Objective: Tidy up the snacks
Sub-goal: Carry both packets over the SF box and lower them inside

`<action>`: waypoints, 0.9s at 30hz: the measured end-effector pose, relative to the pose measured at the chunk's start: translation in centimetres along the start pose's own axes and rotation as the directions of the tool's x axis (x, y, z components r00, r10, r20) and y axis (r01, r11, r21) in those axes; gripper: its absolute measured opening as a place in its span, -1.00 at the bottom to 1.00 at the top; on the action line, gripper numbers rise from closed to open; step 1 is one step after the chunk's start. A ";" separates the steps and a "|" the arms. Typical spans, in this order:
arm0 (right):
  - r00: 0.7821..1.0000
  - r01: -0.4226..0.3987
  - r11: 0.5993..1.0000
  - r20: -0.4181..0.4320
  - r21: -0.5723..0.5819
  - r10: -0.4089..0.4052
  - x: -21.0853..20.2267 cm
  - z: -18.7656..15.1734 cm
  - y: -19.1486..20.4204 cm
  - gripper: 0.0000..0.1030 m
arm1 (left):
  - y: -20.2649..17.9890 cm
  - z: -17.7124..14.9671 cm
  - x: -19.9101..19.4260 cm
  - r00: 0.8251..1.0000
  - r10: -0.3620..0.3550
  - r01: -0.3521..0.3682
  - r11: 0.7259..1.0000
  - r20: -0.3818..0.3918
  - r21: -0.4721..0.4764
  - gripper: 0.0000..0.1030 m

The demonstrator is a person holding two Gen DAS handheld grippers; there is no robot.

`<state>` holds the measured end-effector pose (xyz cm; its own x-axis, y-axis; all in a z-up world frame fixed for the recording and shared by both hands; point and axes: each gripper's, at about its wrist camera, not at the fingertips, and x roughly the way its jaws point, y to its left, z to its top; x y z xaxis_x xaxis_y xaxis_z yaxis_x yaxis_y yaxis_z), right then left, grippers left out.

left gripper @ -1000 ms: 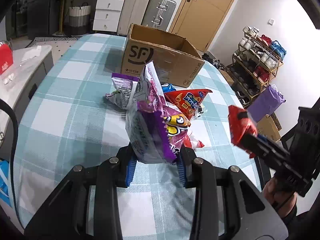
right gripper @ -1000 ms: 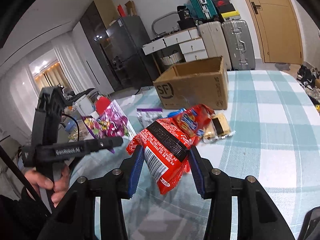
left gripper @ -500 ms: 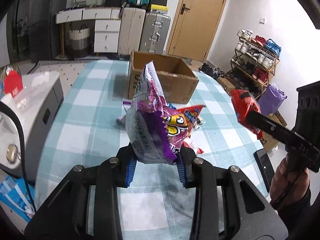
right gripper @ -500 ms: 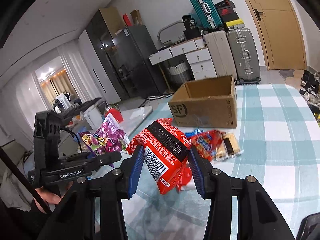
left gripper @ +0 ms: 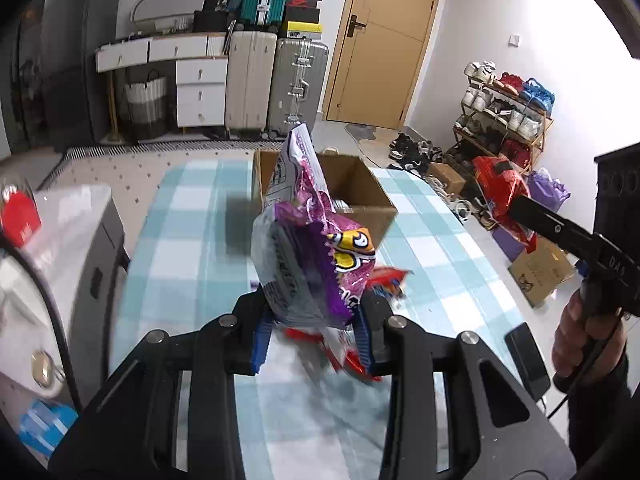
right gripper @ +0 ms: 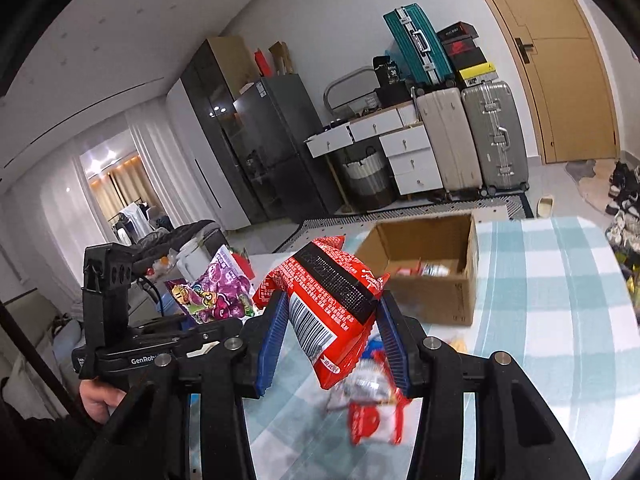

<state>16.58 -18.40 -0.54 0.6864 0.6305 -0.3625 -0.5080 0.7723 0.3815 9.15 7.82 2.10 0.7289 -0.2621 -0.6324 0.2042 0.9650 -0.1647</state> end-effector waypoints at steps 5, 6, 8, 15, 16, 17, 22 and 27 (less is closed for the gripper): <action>1.000 0.015 1.000 0.004 -0.026 -0.015 0.9 3.1 -0.5 -0.11 | 0.0 4.4 0.1 0.999 -0.040 0.040 0.999 0.002 0.025 -0.40; 1.000 0.019 1.000 0.006 -0.019 -0.019 1.1 3.7 -0.7 -0.11 | 0.0 5.3 0.1 0.999 -0.052 0.052 0.998 0.000 0.028 -0.40; 1.000 0.020 1.000 0.007 0.002 -0.020 1.7 4.8 -1.5 -0.11 | 0.0 7.2 0.2 0.999 -0.051 0.051 0.998 0.013 0.040 -0.40; 0.999 0.037 0.999 -0.007 -0.012 -0.037 4.6 8.1 -3.2 -0.11 | -0.6 13.5 3.3 0.997 -0.072 0.073 0.995 -0.013 0.067 -0.40; 0.999 0.038 0.999 -0.008 -0.017 -0.038 5.1 8.4 -3.3 -0.11 | -0.7 14.2 4.0 0.998 -0.064 0.066 0.995 -0.020 0.075 -0.40; 0.999 0.037 0.999 -0.008 -0.025 -0.037 5.6 9.0 -3.5 -0.11 | -1.0 15.1 5.2 0.998 -0.056 0.058 0.995 -0.027 0.082 -0.40; 0.999 0.050 0.997 -0.010 -0.067 -0.051 7.9 11.1 -3.9 -0.11 | -1.7 17.9 9.8 0.997 -0.044 0.050 0.993 -0.058 0.104 -0.39; 0.997 0.067 0.993 -0.025 -0.094 -0.070 10.6 12.3 -4.5 -0.11 | -2.0 19.6 14.9 0.994 -0.040 0.051 0.992 -0.097 0.111 -0.39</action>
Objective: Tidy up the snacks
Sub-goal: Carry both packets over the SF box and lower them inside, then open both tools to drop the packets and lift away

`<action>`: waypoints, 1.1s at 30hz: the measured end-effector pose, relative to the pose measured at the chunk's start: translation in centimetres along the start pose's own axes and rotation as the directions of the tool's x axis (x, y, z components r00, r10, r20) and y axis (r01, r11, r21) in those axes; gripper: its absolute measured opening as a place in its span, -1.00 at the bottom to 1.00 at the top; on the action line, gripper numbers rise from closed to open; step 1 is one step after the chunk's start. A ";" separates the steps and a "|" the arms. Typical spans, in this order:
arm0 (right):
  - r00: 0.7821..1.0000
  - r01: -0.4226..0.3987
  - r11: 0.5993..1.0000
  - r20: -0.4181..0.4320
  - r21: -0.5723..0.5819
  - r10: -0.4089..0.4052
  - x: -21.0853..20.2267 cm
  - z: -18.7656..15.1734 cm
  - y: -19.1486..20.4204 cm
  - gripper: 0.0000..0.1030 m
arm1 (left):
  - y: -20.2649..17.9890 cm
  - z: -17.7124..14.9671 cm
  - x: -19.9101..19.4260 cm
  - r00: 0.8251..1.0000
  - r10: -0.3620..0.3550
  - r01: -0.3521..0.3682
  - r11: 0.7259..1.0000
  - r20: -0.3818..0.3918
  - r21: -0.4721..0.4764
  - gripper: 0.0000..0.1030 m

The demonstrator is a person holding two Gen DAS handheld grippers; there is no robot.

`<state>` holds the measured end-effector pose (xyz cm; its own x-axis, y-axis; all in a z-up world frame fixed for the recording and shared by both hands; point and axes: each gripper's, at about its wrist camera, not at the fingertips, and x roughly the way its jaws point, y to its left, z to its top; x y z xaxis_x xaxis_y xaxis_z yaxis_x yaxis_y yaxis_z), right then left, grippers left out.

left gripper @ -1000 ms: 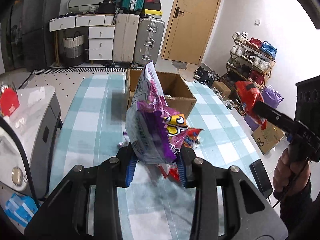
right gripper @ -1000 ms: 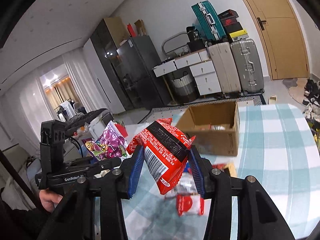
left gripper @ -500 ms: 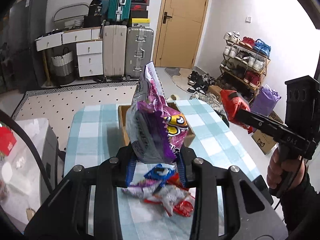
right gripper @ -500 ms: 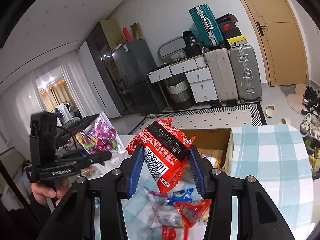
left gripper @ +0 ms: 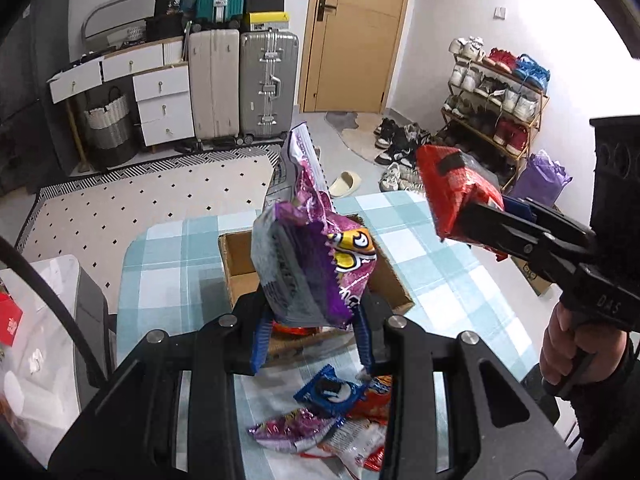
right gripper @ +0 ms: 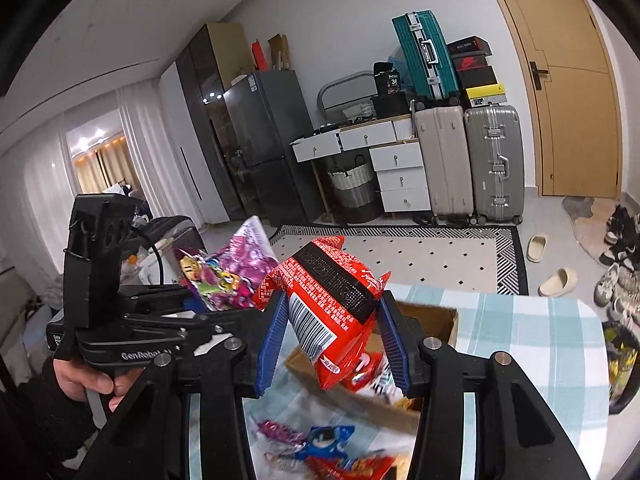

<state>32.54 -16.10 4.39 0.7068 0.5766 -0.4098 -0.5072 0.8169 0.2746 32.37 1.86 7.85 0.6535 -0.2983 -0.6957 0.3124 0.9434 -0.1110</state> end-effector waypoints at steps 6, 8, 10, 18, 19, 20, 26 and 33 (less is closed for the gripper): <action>0.999 0.014 0.998 -0.041 0.057 -0.012 4.2 0.4 -2.6 -0.11 | 0.6 0.5 5.8 0.999 0.002 -0.002 1.000 -0.046 0.001 -0.39; 0.998 0.021 0.998 -0.055 0.055 -0.018 5.3 0.3 -3.3 -0.11 | 0.8 0.5 7.7 0.998 0.007 -0.007 1.000 -0.070 0.005 -0.39; 0.997 0.025 0.998 -0.072 0.052 -0.021 6.5 0.2 -3.8 -0.11 | 1.1 0.2 9.5 0.996 0.007 -0.006 1.000 -0.089 0.009 -0.39; 0.991 0.044 0.997 -0.132 0.070 -0.034 10.1 -1.1 -6.3 -0.11 | 1.9 -1.2 14.8 0.989 0.010 -0.008 1.000 -0.148 0.010 -0.39; 0.989 0.047 0.996 -0.142 0.075 -0.035 10.6 -1.3 -6.7 -0.11 | 2.0 -1.3 15.5 0.988 0.009 -0.007 1.000 -0.154 0.013 -0.39; 0.988 0.047 0.996 -0.149 0.080 -0.035 11.0 -1.6 -6.9 -0.11 | 1.9 -1.6 15.9 0.987 0.008 -0.005 1.000 -0.160 0.017 -0.39; 0.977 0.069 0.993 -0.208 0.097 -0.048 13.5 -3.5 -8.4 -0.10 | 2.2 -3.2 18.4 0.978 0.018 -0.009 0.999 -0.208 0.044 -0.39; 0.958 0.096 0.986 -0.280 0.136 -0.054 15.8 -5.8 -10.1 -0.10 | 2.5 -4.1 20.8 0.968 0.038 -0.025 0.998 -0.249 0.052 -0.37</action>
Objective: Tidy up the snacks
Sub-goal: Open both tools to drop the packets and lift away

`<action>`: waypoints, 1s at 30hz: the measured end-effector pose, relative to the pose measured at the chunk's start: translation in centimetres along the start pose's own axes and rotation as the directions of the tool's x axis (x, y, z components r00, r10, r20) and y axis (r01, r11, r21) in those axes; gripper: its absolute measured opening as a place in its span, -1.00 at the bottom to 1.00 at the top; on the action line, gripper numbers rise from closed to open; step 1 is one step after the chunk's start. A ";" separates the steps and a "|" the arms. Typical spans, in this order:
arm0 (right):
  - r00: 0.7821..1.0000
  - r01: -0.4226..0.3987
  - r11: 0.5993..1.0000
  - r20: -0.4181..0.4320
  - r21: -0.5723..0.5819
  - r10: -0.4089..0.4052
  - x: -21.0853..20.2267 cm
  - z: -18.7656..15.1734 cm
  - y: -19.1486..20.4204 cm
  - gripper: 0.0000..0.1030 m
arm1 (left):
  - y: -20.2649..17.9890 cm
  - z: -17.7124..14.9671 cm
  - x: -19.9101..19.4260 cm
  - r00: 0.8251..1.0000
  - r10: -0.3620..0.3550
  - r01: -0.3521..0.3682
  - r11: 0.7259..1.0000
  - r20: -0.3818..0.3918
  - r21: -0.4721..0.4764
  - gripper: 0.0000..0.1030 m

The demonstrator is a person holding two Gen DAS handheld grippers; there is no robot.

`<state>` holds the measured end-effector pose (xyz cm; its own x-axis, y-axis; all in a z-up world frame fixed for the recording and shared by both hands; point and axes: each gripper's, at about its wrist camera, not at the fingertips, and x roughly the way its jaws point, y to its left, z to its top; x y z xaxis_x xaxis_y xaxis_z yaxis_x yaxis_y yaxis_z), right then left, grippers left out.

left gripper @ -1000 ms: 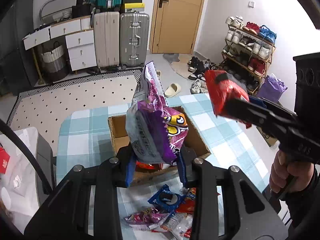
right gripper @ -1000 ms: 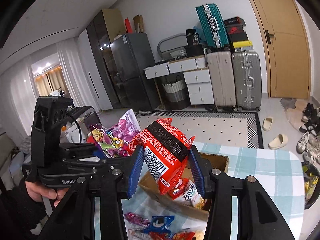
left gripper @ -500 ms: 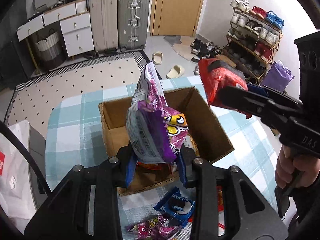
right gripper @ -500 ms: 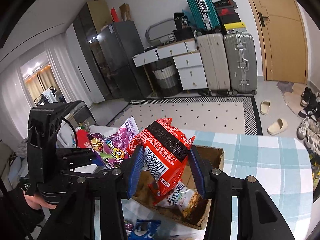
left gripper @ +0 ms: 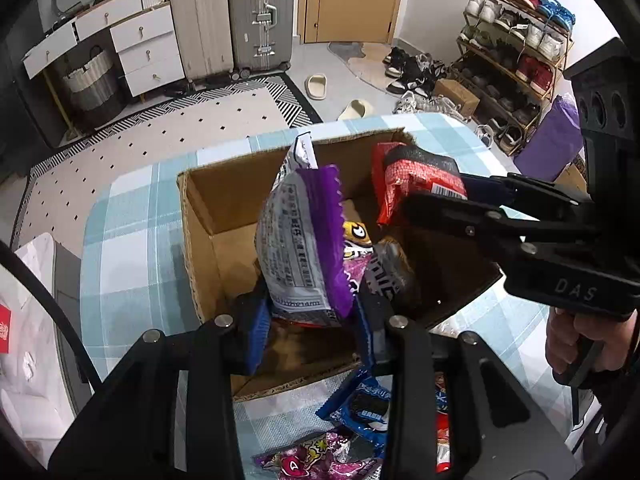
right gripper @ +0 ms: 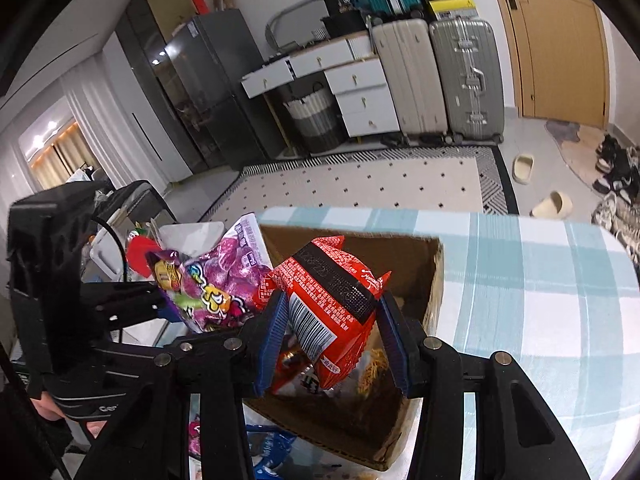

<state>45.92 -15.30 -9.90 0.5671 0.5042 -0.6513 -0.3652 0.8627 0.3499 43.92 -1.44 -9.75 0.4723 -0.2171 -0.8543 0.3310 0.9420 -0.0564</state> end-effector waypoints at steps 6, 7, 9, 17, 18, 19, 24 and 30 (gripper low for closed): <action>0.999 0.010 1.000 -0.033 0.011 -0.009 1.0 -0.8 -0.4 -0.08 | 0.4 -0.3 1.2 0.999 0.012 -0.013 1.000 -0.044 -0.013 -0.26; 0.999 0.008 1.000 -0.041 0.005 -0.007 1.0 -0.9 -0.3 -0.04 | 0.3 -0.1 1.2 0.999 0.024 -0.024 1.000 -0.047 -0.012 -0.26; 0.999 0.014 1.000 -0.047 -0.019 -0.015 0.9 -0.9 0.0 0.04 | 0.4 -0.2 0.5 0.999 0.046 -0.046 0.999 -0.028 -0.012 -0.16; 1.000 0.020 1.000 0.002 -0.023 -0.020 -2.2 -1.0 0.8 0.13 | -0.1 -1.3 -3.8 0.996 0.073 -0.072 0.997 0.043 -0.015 0.19; 1.000 0.020 0.999 0.006 -0.025 -0.020 -2.7 -1.1 1.0 0.13 | -0.2 -1.6 -4.4 0.995 0.084 -0.084 0.996 0.053 -0.017 0.27; 1.000 0.018 0.999 0.012 -0.029 -0.018 -3.3 -1.2 1.2 0.13 | -0.2 -2.1 -5.2 0.994 0.090 -0.089 0.996 0.061 -0.020 0.34; 0.998 0.006 0.999 0.055 -0.039 -0.004 -6.8 -2.0 2.6 0.22 | -0.4 -4.3 -8.3 0.986 0.122 -0.118 0.992 0.114 -0.046 0.43; 0.992 -0.017 0.998 0.126 -0.056 0.024 -11.2 -4.0 4.7 0.30 | -1.2 -7.1 -11.5 0.960 0.193 -0.176 0.979 0.203 -0.100 0.53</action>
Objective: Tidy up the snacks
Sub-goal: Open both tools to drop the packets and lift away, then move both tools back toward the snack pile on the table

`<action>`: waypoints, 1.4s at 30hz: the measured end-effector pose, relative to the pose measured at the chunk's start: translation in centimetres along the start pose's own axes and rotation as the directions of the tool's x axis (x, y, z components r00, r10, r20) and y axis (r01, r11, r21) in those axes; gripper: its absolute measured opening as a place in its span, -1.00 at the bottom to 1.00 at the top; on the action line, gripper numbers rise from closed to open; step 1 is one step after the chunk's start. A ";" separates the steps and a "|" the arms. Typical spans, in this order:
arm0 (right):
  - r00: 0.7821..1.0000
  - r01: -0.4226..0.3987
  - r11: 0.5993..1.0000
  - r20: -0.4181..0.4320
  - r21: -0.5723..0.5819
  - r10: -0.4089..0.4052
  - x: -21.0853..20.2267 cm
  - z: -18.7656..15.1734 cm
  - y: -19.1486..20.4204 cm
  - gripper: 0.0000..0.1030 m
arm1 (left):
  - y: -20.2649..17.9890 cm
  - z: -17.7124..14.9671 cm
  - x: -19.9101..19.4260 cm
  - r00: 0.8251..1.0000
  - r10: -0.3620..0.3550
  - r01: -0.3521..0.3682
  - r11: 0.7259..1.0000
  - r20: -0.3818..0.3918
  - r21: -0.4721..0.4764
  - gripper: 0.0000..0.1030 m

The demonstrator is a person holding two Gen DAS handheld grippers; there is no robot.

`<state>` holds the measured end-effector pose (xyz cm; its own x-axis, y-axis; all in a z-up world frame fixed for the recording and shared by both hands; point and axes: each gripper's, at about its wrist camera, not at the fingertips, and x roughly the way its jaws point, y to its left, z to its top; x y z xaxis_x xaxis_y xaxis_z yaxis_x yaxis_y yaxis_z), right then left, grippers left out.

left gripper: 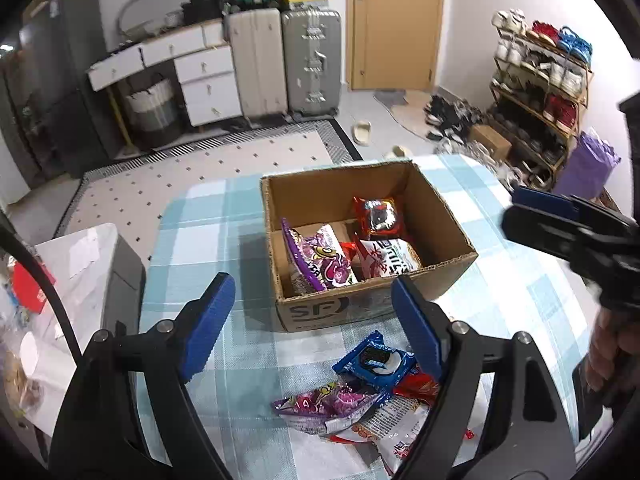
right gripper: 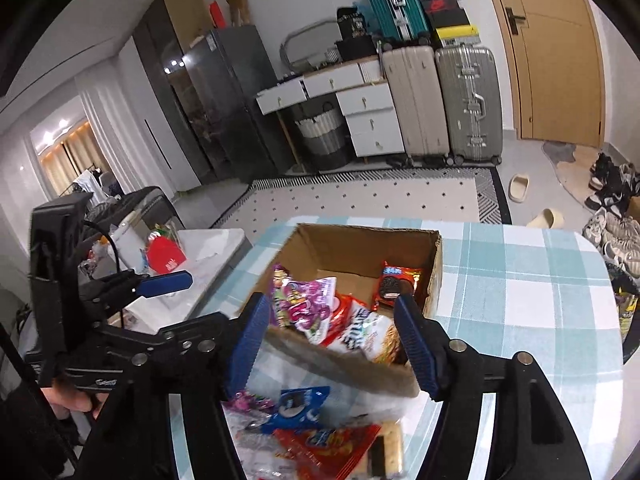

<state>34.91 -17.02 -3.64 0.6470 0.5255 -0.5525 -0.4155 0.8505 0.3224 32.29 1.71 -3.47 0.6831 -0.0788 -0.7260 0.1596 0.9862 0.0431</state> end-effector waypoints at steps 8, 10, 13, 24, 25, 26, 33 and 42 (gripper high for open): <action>0.990 -0.009 0.999 0.138 -0.031 0.013 -6.7 -3.5 3.6 0.56 | -1.5 -3.3 -4.9 0.993 0.058 -0.058 0.998 0.098 -0.003 0.61; 0.986 -0.022 0.999 0.164 -0.043 0.029 -8.2 -4.6 4.4 0.63 | -2.0 -4.2 -6.6 0.988 0.076 -0.075 0.997 0.134 -0.008 0.67; 0.980 -0.028 0.998 0.196 -0.060 0.039 -10.1 -6.2 5.6 0.68 | -3.0 -6.0 -9.1 0.979 0.099 -0.101 0.995 0.178 0.002 0.71; 0.967 -0.022 0.998 0.252 -0.061 0.037 -15.0 -13.4 7.7 0.88 | -3.4 -14.2 -16.1 0.953 0.129 -0.100 0.988 0.273 -0.119 0.98; 0.971 -0.016 0.997 0.238 -0.075 0.034 -15.2 -14.2 7.9 0.88 | -3.2 -14.8 -16.3 0.952 0.131 -0.098 0.987 0.276 -0.128 0.98; 0.972 -0.009 0.997 0.234 -0.083 0.028 -15.2 -14.6 8.0 0.88 | -2.9 -15.7 -16.5 0.948 0.140 -0.103 0.984 0.284 -0.143 0.98; 0.977 0.015 0.997 0.213 -0.081 0.003 -14.3 -18.8 7.8 0.92 | -1.4 -21.0 -16.1 0.913 0.205 -0.143 0.971 0.353 -0.194 0.98; 0.994 0.009 0.999 0.112 -0.037 -0.005 -10.4 -21.5 6.8 0.92 | -1.2 -23.6 -11.4 0.919 0.229 -0.179 0.968 0.320 -0.178 0.99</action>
<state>11.58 -17.18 -12.25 0.7163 0.5203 -0.4649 -0.4327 0.8540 0.2889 7.46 4.87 -11.47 0.8926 0.1065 -0.4380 -0.0945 0.9943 0.0493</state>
